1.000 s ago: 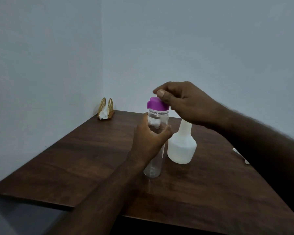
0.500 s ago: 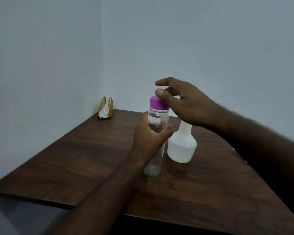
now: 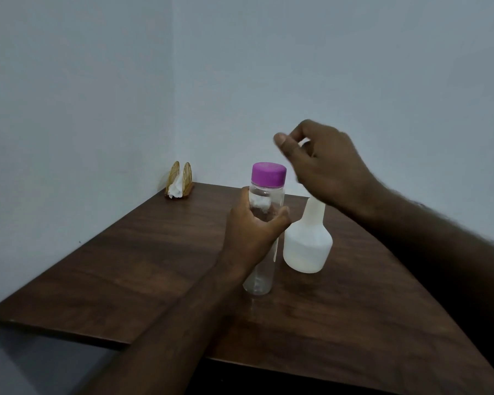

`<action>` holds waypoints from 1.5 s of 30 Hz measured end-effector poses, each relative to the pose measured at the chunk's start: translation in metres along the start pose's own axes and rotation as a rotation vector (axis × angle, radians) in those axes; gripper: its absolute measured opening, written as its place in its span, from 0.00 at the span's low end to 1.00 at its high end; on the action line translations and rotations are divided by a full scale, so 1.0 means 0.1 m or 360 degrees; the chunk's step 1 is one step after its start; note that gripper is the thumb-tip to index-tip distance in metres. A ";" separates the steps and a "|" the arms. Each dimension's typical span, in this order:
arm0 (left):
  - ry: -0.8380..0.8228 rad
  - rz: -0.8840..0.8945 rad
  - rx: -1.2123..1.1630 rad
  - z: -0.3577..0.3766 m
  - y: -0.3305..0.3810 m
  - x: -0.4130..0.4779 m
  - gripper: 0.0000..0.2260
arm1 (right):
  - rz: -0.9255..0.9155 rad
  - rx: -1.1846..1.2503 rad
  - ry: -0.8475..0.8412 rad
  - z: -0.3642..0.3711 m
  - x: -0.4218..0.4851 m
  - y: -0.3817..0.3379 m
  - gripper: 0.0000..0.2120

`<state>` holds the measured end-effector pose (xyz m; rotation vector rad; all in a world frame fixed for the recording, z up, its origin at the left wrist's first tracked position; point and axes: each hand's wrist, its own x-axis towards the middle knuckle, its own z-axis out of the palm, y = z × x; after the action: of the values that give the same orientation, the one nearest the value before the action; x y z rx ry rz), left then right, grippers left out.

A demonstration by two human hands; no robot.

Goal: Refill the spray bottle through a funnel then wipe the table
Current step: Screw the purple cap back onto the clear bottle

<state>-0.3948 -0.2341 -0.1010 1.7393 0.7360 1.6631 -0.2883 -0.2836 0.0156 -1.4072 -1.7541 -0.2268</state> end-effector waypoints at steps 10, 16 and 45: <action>-0.0036 0.0034 -0.0051 -0.01 0.01 0.00 0.18 | 0.0122 0.0367 -0.0623 0.01 0.00 0.04 0.23; -0.0083 0.0018 -0.0073 -0.04 -0.02 0.01 0.13 | 0.0103 0.0573 -0.0681 0.08 0.00 0.10 0.16; -0.0100 -0.0202 0.0120 0.04 -0.26 -0.21 0.17 | 0.0441 0.1080 0.0048 0.67 -0.17 0.11 0.10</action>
<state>-0.3915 -0.2327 -0.1343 1.7500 0.8715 1.5070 -0.3123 -0.2515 -0.0418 -1.1045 -1.3926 0.4567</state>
